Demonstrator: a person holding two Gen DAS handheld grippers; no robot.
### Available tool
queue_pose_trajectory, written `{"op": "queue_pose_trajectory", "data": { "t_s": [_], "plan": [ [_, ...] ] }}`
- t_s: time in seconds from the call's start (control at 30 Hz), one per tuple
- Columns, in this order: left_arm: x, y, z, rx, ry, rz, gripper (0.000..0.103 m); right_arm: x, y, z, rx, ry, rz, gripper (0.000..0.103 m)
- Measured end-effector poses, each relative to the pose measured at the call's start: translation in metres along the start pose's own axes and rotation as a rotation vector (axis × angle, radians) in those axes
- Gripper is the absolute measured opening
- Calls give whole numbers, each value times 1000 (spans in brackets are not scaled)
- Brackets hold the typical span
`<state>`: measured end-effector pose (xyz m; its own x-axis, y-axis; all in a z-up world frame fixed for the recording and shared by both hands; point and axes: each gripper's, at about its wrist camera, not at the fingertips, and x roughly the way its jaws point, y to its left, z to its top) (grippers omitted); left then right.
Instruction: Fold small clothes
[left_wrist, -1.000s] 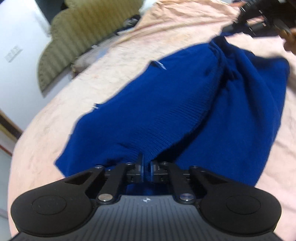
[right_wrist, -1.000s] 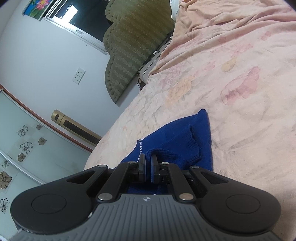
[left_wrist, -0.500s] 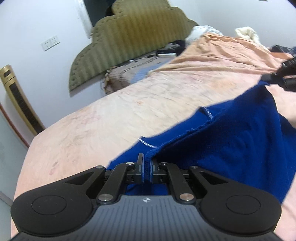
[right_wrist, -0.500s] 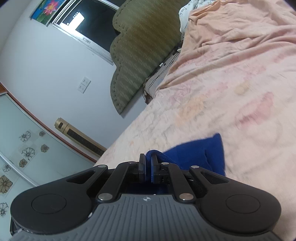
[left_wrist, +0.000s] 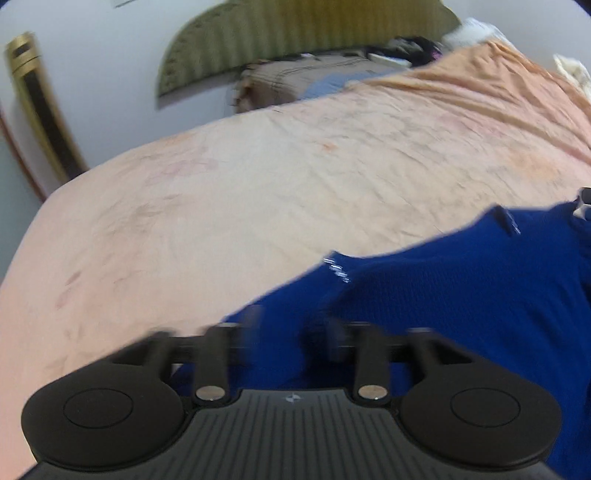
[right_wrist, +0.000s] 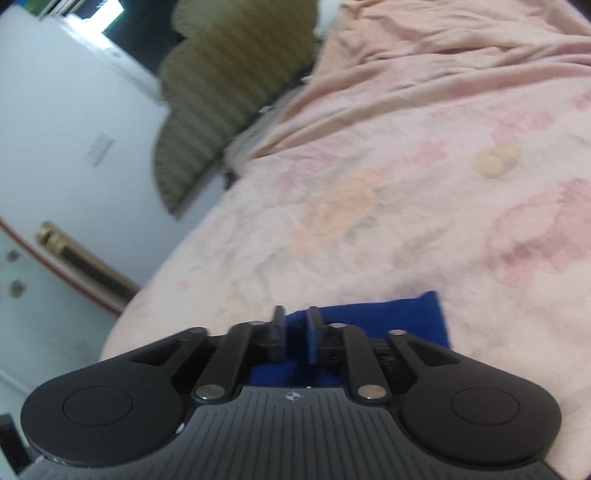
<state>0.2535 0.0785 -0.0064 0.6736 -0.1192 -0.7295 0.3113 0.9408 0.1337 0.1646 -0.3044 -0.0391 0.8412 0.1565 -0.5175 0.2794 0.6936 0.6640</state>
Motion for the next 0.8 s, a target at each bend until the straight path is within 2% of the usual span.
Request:
{"op": "queue_pose_trajectory", "data": {
  "t_s": [0.03, 0.07, 0.13, 0.2, 0.3, 0.33, 0.37, 0.43, 0.47, 0.57, 0.6, 0.63, 0.7, 0.77, 0.8],
  "plan": [
    [-5, 7, 0, -20, -19, 19, 87, -3, -1, 1, 1, -20, -8, 35],
    [-10, 15, -1, -45, -42, 38, 89, -9, -1, 2, -8, -49, -15, 43],
    [-18, 29, 3, -97, -44, 23, 89, -21, 6, 1, -61, -98, -14, 44],
    [-27, 30, 2, -117, -58, -2, 89, -22, 16, 0, -137, -79, 21, 46],
    [-25, 15, 3, -53, -74, 64, 90, -6, 30, -8, -225, 32, 72, 56],
    [-17, 14, 5, -54, -49, 84, 90, 3, 32, -11, -243, 79, 77, 62],
    [-9, 19, 6, -82, -11, 79, 90, 12, 33, -13, -259, 119, 65, 61],
    [4, 42, 6, -223, 47, -25, 89, 18, 34, -19, -300, 104, -55, 60],
    [11, 59, 3, -334, 78, -108, 89, 15, 35, -20, -308, 77, -82, 61],
    [34, 108, -14, -721, 163, -409, 89, -12, 35, -17, -306, 2, -86, 66],
    [35, 119, -23, -824, 150, -466, 89, -21, 35, -15, -313, -14, -79, 67],
    [30, 124, -27, -854, 122, -467, 89, -31, 36, -16, -321, -29, -74, 67],
    [13, 119, -26, -766, 92, -353, 89, -52, 35, -16, -338, -46, -53, 67],
    [-12, 97, -26, -577, 66, -218, 89, -71, 30, -17, -358, -50, -30, 69],
    [-24, 83, -29, -483, 55, -174, 89, -79, 29, -20, -369, -45, -25, 69]
  ]
}}
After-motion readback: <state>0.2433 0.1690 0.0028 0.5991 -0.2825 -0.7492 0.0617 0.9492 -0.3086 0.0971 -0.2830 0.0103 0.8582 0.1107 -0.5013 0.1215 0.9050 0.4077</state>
